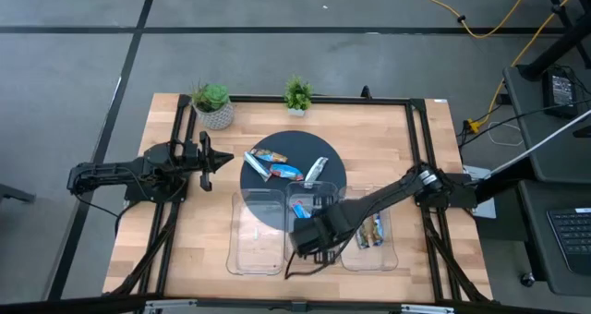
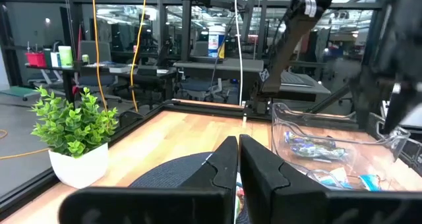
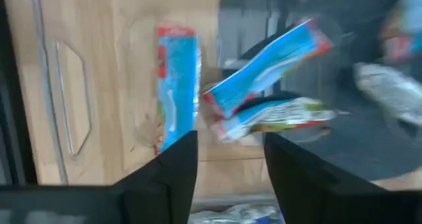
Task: Pick and place Granola Bars by type
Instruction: Put the orange granola bar into the left transparent bin
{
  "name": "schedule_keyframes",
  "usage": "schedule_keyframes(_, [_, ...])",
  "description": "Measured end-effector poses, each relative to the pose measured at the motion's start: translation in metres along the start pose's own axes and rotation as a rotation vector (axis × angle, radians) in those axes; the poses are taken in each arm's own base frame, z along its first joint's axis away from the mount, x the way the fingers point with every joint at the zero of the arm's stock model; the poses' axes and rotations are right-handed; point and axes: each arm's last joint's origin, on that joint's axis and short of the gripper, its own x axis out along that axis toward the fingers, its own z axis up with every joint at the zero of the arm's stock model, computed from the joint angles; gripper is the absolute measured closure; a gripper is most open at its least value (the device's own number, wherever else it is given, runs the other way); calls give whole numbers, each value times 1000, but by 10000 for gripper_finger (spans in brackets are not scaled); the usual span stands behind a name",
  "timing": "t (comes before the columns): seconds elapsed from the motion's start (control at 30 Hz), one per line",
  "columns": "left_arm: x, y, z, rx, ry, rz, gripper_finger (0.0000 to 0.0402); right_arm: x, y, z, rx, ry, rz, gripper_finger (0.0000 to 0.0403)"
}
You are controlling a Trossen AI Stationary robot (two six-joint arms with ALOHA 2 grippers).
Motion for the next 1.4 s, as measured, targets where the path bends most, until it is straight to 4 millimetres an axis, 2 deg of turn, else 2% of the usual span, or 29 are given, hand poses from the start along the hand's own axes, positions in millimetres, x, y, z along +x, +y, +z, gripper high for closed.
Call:
schedule_keyframes(0.23, [0, 0, 0, 0, 0, 0, 389, -49, -34, -5, 55, -150, -35, 231])
schedule_keyframes(0.37, [0, 0, 0, 0, 0, 0, 392, -60, -55, -2, 55, -189, -50, 235])
schedule_keyframes(0.7, [0, 0, 0, 0, 0, 0, 389, -50, -126, 15, -33, -151, -27, 233])
schedule_keyframes(0.77, [0, 0, 0, 0, 0, 0, 390, -49, -139, 15, -83, -133, 25, 233])
schedule_keyframes(0.87, [0, 0, 0, 0, 0, 0, 392, -46, -153, 15, -154, -116, 129, 233])
schedule_keyframes(1.0, [0, 0, 0, 0, 0, 0, 393, -36, -170, 10, -203, -49, 139, 233])
schedule_keyframes(1.3, [0, 0, 0, 0, 0, 0, 391, 10, -212, -10, -202, 151, 145, 233])
schedule_keyframes(1.4, [0, 0, 0, 0, 0, 0, 393, 24, -222, -17, -251, 195, 149, 233])
